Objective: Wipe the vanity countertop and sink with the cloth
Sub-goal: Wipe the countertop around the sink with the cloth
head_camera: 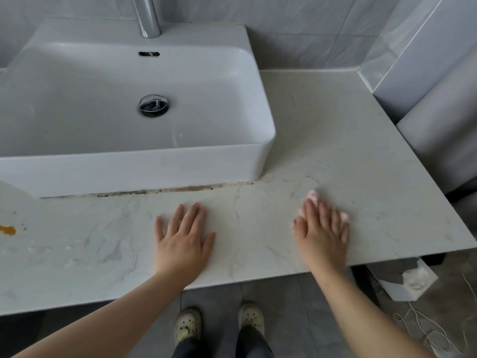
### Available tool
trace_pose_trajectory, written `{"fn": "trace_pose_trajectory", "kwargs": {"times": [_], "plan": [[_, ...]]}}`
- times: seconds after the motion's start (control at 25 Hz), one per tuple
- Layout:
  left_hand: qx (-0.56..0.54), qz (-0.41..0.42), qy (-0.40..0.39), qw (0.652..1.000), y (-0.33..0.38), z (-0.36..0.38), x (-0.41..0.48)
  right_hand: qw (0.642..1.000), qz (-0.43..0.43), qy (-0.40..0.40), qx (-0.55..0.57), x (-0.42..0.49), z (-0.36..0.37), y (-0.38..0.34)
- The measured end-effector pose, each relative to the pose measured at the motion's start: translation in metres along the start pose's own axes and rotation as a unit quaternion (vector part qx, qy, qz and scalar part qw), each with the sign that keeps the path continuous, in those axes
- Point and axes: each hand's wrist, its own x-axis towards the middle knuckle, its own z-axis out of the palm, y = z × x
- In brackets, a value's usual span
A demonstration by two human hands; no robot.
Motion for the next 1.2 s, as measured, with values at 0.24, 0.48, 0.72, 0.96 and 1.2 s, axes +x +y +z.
{"fn": "trace_pose_trajectory", "kwargs": {"times": [0.24,0.48,0.72,0.96,1.2], "plan": [[0.056,0.055,-0.053,0.995,-0.012,-0.009,0.006,0.955,-0.293,-0.033,0.017,-0.065,0.014,-0.111],[0.063,-0.013,-0.076,0.995,-0.063,-0.029,0.019,1.000,0.003,-0.003,-0.007,0.013,0.010,-0.062],[0.021,-0.071,-0.143,0.987,-0.082,-0.035,0.022,0.950,-0.302,-0.070,0.016,-0.046,0.014,-0.150],[0.029,-0.035,-0.165,0.985,-0.094,-0.038,0.023,0.999,0.000,-0.039,-0.009,0.009,0.009,-0.094],[0.051,-0.001,-0.180,0.982,-0.106,-0.041,0.024,0.972,-0.223,-0.062,0.022,-0.046,0.021,-0.208]]}}
